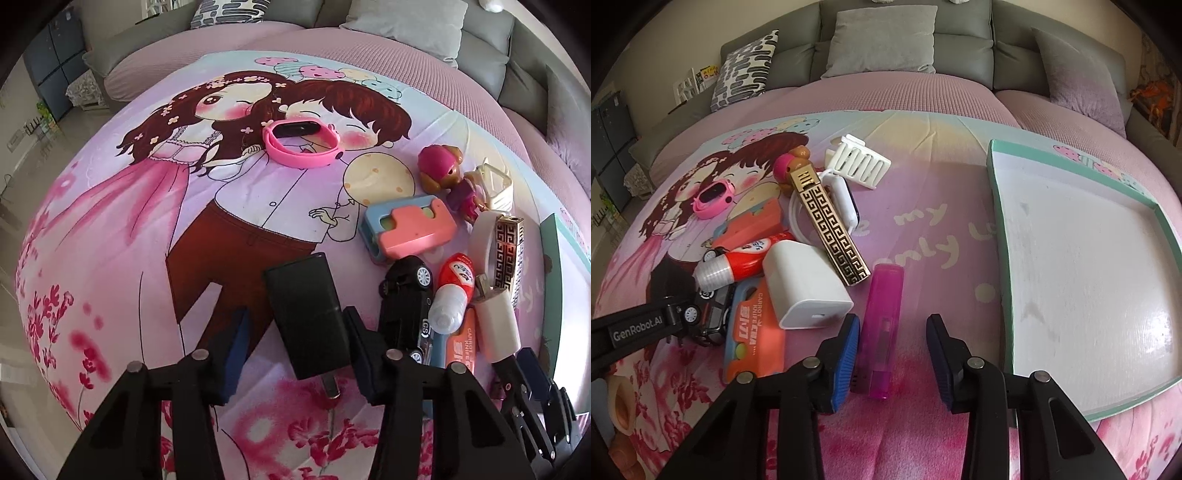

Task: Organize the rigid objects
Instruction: 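Grasp the black charger with the left tool while the right tool grasps the pink lighter, then carry the charger and the lighter with both tools over the teal tray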

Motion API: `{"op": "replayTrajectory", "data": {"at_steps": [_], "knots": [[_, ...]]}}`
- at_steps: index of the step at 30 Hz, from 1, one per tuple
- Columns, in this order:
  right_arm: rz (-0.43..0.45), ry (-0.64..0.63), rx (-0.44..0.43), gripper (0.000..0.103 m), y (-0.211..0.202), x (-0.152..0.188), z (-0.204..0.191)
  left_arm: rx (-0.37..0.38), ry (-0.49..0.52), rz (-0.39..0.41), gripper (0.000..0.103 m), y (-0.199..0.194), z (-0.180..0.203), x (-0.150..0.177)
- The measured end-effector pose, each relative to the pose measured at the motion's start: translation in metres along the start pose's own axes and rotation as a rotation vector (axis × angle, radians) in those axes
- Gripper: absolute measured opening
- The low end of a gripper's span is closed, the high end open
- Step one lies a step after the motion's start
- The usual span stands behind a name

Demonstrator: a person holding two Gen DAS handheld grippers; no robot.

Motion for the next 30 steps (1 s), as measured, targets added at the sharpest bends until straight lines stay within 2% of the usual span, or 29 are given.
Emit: {"op": "replayTrajectory", "data": {"at_steps": [4,6,8,10,15,25,30], "knots": [[0.002,-0.016,0.025,0.040,0.002,-0.001,-0.002,-0.006,0.010,0.016,0.036,-0.001,-0.001,-0.002],[0.004,-0.020,0.031,0.036,0.002,-0.001,-0.001,-0.006,0.015,0.020,0.031,-0.001,0.001,-0.002],[0.006,-0.019,0.037,0.031,0.002,-0.001,-0.001,-0.015,0.023,0.025,0.031,-0.002,0.002,-0.003],[0.009,-0.020,0.050,0.021,0.001,-0.001,0.001,-0.022,0.026,0.030,0.031,-0.005,0.005,-0.001],[0.014,-0.028,0.045,0.021,0.000,-0.001,0.002,-0.029,0.021,0.032,0.031,-0.006,0.003,0.000],[0.073,0.000,-0.058,0.021,-0.021,-0.003,0.003,-0.027,0.020,0.053,0.031,-0.012,0.003,0.000],[0.079,0.007,-0.060,0.021,-0.024,-0.004,0.003,-0.020,0.019,0.066,0.031,-0.017,0.002,0.000]]}}
Point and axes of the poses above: each gripper's, at about its wrist camera, not at the fingertips, and y roughly the way its jaws point, z to its right, x to its underside, the point moved 7 cm from there along y, roughly the way its jaws point, and after that the axes turned 10 degrees about -z, right-handed, at the moved point
